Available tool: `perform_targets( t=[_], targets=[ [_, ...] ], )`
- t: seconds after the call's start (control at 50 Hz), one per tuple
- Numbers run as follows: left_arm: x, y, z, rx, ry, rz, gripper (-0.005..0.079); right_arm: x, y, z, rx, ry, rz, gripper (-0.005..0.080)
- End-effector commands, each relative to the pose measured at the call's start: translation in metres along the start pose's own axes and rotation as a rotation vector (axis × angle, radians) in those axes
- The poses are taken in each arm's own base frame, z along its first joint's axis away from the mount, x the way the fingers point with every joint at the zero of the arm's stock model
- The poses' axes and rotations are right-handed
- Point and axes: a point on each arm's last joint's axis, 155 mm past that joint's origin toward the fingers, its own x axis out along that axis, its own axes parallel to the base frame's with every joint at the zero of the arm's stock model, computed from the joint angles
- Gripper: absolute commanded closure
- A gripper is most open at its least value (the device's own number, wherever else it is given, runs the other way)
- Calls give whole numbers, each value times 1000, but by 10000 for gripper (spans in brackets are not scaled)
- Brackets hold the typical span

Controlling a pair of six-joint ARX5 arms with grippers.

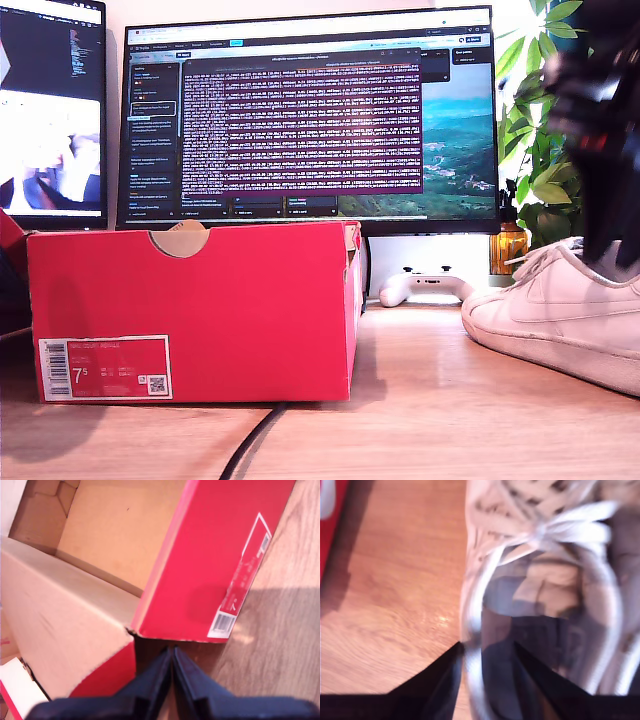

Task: Pack the white shoes by picking the first shoe and placing it inside the red shoebox, left side, then picking and rotating the second shoe and placing it in the shoebox

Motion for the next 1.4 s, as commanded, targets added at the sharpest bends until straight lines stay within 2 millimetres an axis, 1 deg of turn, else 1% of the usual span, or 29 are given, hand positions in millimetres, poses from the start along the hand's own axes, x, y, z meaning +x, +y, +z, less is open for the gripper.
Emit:
perform_targets(
  t=[0.0,0.12,0.26,0.32,0.44,0.46,0.58,0.64,0.7,0.74,0.8,0.94,1.0,1.18,1.28,1.36,1.38],
  targets=[
    [2,1,3,6,-6,-1,761,7,3,-1,-16,21,2,465],
    [3,3,3,6,-8,4,761,17,8,-5,-36,59,11,465],
    [4,3,3,6,-7,4,761,32,9,-14,-52,118,19,474],
    [4,4,4,6,-10,7,761,38,11,-17,-53,142,30,533],
    [4,4,8,7,-31,4,761,45,13,-21,-54,166,35,775],
    [5,4,8,7,-32,3,761,46,14,-21,-58,166,36,759],
    [5,3,9,7,-37,0,761,46,23,-17,-68,153,62,765],
    [5,2,10,7,-44,-7,761,44,32,-15,-62,151,97,764],
    [5,2,11,4,-48,-10,761,38,42,-9,-62,145,128,765],
    [5,0,13,-1,-57,-16,761,31,49,-6,-65,151,152,765],
    [5,-1,15,0,-68,-25,761,19,59,3,-63,142,178,765],
    [5,-2,15,-1,-67,-27,761,-16,89,33,-103,77,235,765],
    [5,-3,14,-1,-64,-31,761,-34,101,47,-121,38,244,764],
    [5,-6,11,-4,-52,-46,761,-79,128,68,-154,-19,263,765],
    [5,-6,11,-3,-52,-46,761,-94,148,79,-145,-61,289,765],
    [5,-6,11,-3,-53,-45,761,-99,169,87,-133,-99,320,764],
    [5,-6,11,-3,-53,-45,761,-100,174,92,-143,-122,329,764]
  ],
)
